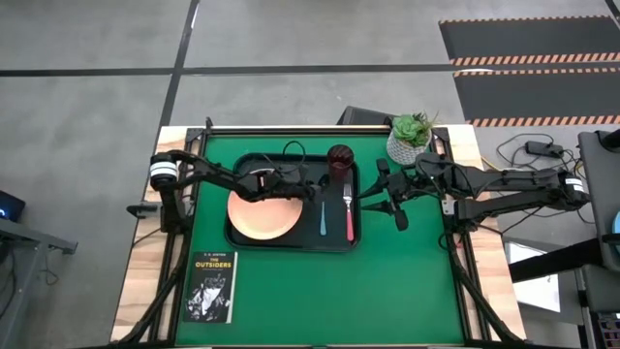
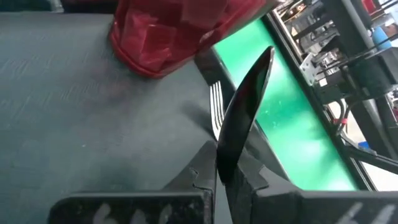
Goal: Pick and place plate/cup/fork/spoon on tray
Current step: Adjust the blue spoon on the black tray
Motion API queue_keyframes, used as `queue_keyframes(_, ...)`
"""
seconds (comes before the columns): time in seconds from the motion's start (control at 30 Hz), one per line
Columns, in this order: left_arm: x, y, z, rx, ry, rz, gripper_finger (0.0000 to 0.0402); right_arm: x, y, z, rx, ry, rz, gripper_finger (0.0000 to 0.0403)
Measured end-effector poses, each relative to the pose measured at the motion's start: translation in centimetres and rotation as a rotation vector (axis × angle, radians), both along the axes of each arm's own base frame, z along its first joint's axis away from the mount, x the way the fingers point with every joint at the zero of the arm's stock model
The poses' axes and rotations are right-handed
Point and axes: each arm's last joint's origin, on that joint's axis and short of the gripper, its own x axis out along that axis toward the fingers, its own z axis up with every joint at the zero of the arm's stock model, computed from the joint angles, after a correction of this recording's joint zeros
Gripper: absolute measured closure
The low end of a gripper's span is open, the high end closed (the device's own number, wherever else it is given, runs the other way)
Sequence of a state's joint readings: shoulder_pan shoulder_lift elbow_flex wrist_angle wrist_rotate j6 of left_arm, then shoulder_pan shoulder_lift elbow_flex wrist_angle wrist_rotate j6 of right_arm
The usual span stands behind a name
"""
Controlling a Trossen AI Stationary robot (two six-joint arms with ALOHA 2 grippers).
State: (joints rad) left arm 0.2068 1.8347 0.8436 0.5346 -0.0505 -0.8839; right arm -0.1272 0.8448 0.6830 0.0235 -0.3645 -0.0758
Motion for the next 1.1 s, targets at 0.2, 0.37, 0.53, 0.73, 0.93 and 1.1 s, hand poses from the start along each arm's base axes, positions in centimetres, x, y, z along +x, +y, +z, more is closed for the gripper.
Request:
queue_keyframes(0.2,-0.05,-0.09,-0.12,-0.002,0.011,0.002,0.0391,0.00,0.00,0.01,-0.001,-0.001,0.000,0.0266)
queue_keyframes(0.37,-0.16,-0.10,-0.30,-0.021,0.024,0.014,0.0362,0.00,0.00,0.01,-0.003,-0.001,0.001,0.0268)
queue_keyframes(0.53,-0.27,-0.12,-0.44,-0.025,0.028,0.017,0.0343,0.00,0.00,0.02,-0.003,-0.001,0.001,0.0264)
queue_keyframes(0.73,-0.35,-0.14,-0.53,-0.027,0.029,0.018,0.0340,-0.01,0.00,-0.04,-0.002,0.004,0.001,0.0268)
queue_keyframes(0.93,-0.45,-0.22,-0.68,-0.050,0.031,0.027,0.0340,-0.02,0.00,-0.05,0.005,0.008,-0.001,0.0265)
queue_keyframes(1.1,-0.50,-0.23,-0.76,-0.057,0.036,0.030,0.0340,-0.02,0.00,-0.07,0.005,0.009,-0.001,0.0261)
